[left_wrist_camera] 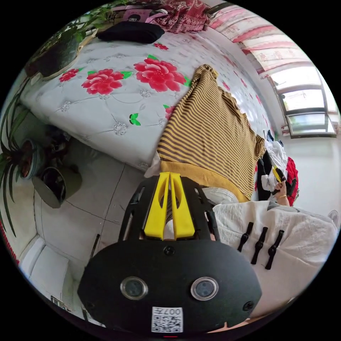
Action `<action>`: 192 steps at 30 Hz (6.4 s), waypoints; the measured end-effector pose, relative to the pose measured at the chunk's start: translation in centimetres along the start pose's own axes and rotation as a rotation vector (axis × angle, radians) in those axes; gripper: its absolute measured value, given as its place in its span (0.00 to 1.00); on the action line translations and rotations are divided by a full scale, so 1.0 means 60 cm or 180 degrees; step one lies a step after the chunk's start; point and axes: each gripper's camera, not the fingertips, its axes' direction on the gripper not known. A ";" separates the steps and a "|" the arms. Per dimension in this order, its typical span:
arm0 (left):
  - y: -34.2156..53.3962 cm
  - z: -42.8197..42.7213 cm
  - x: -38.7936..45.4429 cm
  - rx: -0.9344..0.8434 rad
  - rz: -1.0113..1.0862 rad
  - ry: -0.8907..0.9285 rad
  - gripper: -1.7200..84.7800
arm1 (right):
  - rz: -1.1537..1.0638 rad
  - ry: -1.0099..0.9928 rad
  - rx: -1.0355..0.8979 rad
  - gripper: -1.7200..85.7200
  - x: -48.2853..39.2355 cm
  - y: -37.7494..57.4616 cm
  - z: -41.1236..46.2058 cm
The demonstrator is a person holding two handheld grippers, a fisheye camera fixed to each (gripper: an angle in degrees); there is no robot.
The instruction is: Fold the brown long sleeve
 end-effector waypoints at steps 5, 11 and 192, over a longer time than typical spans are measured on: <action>0.023 0.021 0.088 -0.0097 0.0034 0.0038 0.01 | 0.0344 0.0018 -0.0082 0.13 0.049 -0.103 0.075; 0.049 0.019 0.129 -0.0156 -0.0077 -0.0234 0.01 | 0.0999 -0.0505 -0.0369 0.11 0.103 -0.155 0.184; -0.370 0.234 0.285 0.0283 0.2226 -0.1240 0.01 | -0.1248 0.0886 -0.1038 0.06 -0.313 -0.029 0.282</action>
